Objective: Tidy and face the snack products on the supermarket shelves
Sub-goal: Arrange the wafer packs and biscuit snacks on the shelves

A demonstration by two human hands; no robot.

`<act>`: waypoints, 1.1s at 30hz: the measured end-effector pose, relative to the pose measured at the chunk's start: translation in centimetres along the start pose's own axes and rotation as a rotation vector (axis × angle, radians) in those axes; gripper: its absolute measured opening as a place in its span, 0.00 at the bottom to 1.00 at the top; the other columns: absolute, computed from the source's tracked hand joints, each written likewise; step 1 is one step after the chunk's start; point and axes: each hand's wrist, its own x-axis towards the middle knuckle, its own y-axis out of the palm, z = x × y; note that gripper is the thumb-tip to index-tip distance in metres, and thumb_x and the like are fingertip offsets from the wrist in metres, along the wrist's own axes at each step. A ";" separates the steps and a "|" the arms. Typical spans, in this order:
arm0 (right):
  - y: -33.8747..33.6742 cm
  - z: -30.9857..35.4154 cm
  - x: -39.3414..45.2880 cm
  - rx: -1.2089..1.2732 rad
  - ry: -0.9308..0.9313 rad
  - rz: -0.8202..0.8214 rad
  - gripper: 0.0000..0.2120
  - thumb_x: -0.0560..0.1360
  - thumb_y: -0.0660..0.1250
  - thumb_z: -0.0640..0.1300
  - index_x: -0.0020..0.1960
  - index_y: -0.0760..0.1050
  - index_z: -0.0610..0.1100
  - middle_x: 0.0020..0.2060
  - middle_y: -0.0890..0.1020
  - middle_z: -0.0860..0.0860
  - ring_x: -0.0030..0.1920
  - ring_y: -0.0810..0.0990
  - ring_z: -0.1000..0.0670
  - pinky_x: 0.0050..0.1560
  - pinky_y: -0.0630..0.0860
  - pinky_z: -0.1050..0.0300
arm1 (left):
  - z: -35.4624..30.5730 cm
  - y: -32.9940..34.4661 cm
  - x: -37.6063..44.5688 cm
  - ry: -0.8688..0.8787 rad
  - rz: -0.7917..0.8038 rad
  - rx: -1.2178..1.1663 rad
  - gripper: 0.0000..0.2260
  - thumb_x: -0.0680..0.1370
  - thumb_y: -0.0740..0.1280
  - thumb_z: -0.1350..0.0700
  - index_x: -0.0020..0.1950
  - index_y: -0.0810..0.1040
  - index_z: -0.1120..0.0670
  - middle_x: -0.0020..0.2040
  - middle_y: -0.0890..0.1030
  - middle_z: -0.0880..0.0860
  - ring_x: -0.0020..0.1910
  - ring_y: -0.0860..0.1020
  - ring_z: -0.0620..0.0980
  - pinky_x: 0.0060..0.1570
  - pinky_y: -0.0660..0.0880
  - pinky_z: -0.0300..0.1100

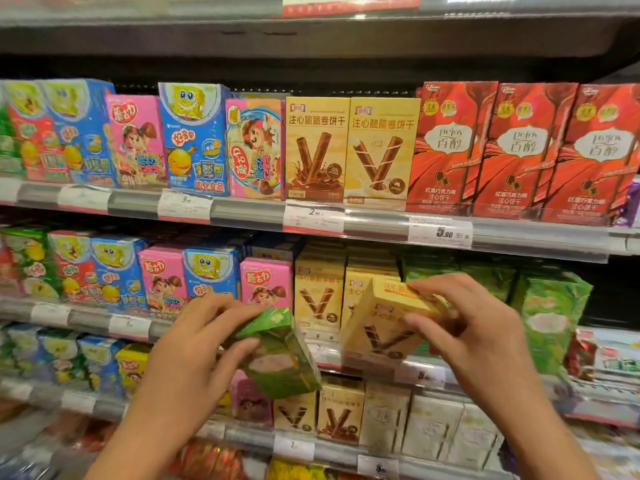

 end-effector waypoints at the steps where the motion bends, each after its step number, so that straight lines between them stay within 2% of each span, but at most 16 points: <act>1: 1.2 0.5 0.5 -0.003 -0.016 -0.003 0.17 0.73 0.75 0.48 0.61 0.81 0.50 0.54 0.80 0.59 0.49 0.81 0.58 0.44 0.80 0.66 | 0.4 -0.2 -0.7 -0.020 0.006 0.003 0.15 0.78 0.68 0.50 0.64 0.81 0.50 0.53 0.76 0.45 0.53 0.74 0.44 0.49 0.71 0.35; 3: 3.4 1.3 1.4 -0.005 -0.041 -0.008 0.17 0.74 0.74 0.48 0.62 0.80 0.50 0.55 0.79 0.57 0.51 0.80 0.57 0.46 0.80 0.65 | 1.0 -0.3 -1.8 -0.056 0.018 0.016 0.14 0.78 0.72 0.53 0.63 0.81 0.50 0.53 0.76 0.45 0.52 0.73 0.43 0.48 0.69 0.32; 6: 6.3 2.3 2.5 -0.005 -0.051 -0.020 0.17 0.74 0.74 0.48 0.62 0.80 0.49 0.56 0.79 0.56 0.50 0.80 0.56 0.44 0.80 0.64 | 1.8 -0.4 -3.0 -0.081 0.038 0.001 0.15 0.79 0.67 0.46 0.63 0.82 0.50 0.53 0.76 0.45 0.52 0.72 0.41 0.48 0.68 0.31; 8: 7.9 2.5 3.1 -0.015 -0.049 -0.025 0.17 0.75 0.74 0.48 0.63 0.80 0.49 0.57 0.79 0.55 0.50 0.80 0.55 0.44 0.80 0.65 | 2.2 -0.4 -3.5 -0.095 0.047 -0.011 0.17 0.78 0.64 0.46 0.62 0.82 0.51 0.53 0.77 0.45 0.53 0.73 0.43 0.49 0.71 0.35; 11: 9.7 2.7 3.9 -0.057 -0.038 -0.012 0.17 0.75 0.74 0.48 0.64 0.79 0.50 0.58 0.78 0.56 0.49 0.80 0.54 0.43 0.81 0.62 | 2.8 -0.2 -4.1 -0.131 0.031 -0.021 0.14 0.77 0.70 0.51 0.62 0.82 0.51 0.54 0.77 0.46 0.53 0.73 0.44 0.48 0.73 0.41; 14: 11.0 2.4 4.4 -0.140 -0.076 -0.005 0.18 0.75 0.74 0.48 0.64 0.79 0.49 0.58 0.78 0.55 0.46 0.78 0.55 0.42 0.76 0.67 | 3.1 -0.2 -4.1 -0.151 0.043 -0.062 0.14 0.80 0.68 0.48 0.63 0.81 0.51 0.54 0.76 0.46 0.54 0.74 0.45 0.48 0.75 0.44; 16: 11.5 2.2 4.6 -0.169 -0.099 0.004 0.18 0.75 0.74 0.47 0.64 0.79 0.48 0.58 0.78 0.53 0.46 0.79 0.54 0.42 0.77 0.65 | 3.2 0.0 -4.1 -0.166 0.052 -0.075 0.14 0.78 0.71 0.53 0.63 0.81 0.51 0.54 0.76 0.46 0.54 0.75 0.47 0.49 0.77 0.47; 18: 12.0 2.1 4.8 -0.187 -0.113 0.016 0.17 0.76 0.73 0.47 0.64 0.78 0.48 0.59 0.77 0.53 0.47 0.80 0.52 0.42 0.80 0.60 | 3.3 0.2 -4.1 -0.173 0.062 -0.077 0.16 0.76 0.73 0.56 0.63 0.81 0.52 0.54 0.76 0.46 0.55 0.75 0.47 0.50 0.77 0.47; 20: 12.3 2.0 4.8 -0.200 -0.120 0.040 0.16 0.77 0.72 0.48 0.64 0.78 0.49 0.59 0.77 0.53 0.47 0.80 0.52 0.42 0.81 0.60 | 3.3 0.4 -4.1 -0.166 0.071 -0.076 0.16 0.76 0.73 0.56 0.63 0.81 0.52 0.54 0.76 0.45 0.55 0.75 0.47 0.51 0.76 0.46; 23: 12.8 1.9 5.0 -0.240 -0.119 0.057 0.14 0.76 0.73 0.50 0.60 0.77 0.50 0.56 0.79 0.55 0.42 0.76 0.56 0.37 0.70 0.70 | 3.4 0.7 -4.1 -0.165 0.081 -0.087 0.16 0.76 0.73 0.56 0.64 0.80 0.52 0.54 0.75 0.44 0.55 0.74 0.47 0.51 0.76 0.45; 24: 12.8 1.9 5.1 -0.266 -0.113 0.062 0.14 0.75 0.73 0.51 0.59 0.76 0.51 0.55 0.79 0.55 0.40 0.75 0.57 0.36 0.67 0.70 | 3.4 0.8 -4.1 -0.163 0.080 -0.087 0.16 0.76 0.73 0.56 0.64 0.80 0.52 0.54 0.75 0.44 0.55 0.75 0.46 0.51 0.76 0.45; 26: 13.0 1.8 5.4 -0.331 -0.103 0.078 0.14 0.75 0.73 0.53 0.58 0.75 0.52 0.54 0.79 0.56 0.41 0.77 0.55 0.35 0.70 0.65 | 3.4 1.1 -4.1 -0.158 0.074 -0.086 0.15 0.78 0.72 0.56 0.64 0.80 0.51 0.54 0.75 0.43 0.55 0.74 0.46 0.51 0.75 0.44; 29: 13.1 1.7 5.9 -0.436 -0.079 0.103 0.16 0.78 0.69 0.55 0.63 0.76 0.51 0.62 0.77 0.54 0.45 0.81 0.51 0.38 0.79 0.56 | 3.0 1.4 -3.9 -0.148 0.085 -0.088 0.14 0.78 0.68 0.51 0.64 0.80 0.50 0.54 0.74 0.42 0.55 0.74 0.44 0.50 0.75 0.42; 33: 13.3 1.4 6.4 -0.569 -0.022 0.191 0.21 0.79 0.64 0.58 0.70 0.72 0.52 0.71 0.70 0.49 0.44 0.83 0.45 0.36 0.77 0.52 | 2.2 1.8 -3.4 -0.143 0.111 -0.099 0.15 0.78 0.67 0.48 0.64 0.80 0.48 0.55 0.74 0.42 0.55 0.74 0.44 0.49 0.76 0.43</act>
